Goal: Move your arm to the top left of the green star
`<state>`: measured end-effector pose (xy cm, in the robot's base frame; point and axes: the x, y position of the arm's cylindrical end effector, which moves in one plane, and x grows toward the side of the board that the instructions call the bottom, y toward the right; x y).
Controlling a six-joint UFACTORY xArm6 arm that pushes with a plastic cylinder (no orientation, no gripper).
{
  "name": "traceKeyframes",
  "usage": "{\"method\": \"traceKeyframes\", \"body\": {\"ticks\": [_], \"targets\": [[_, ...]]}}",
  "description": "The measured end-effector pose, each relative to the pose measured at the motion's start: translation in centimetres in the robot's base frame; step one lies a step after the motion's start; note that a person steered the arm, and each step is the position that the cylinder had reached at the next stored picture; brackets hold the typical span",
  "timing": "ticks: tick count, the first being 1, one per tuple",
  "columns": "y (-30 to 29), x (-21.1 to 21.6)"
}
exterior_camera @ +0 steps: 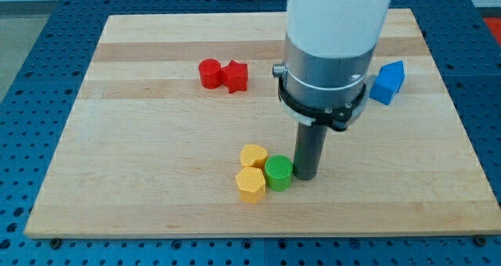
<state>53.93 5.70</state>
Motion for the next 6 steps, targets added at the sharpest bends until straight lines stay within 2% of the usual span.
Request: {"method": "traceKeyframes", "body": {"ticks": [4, 6], "targets": [[0.0, -11.9], [1.9, -14.9]]}}
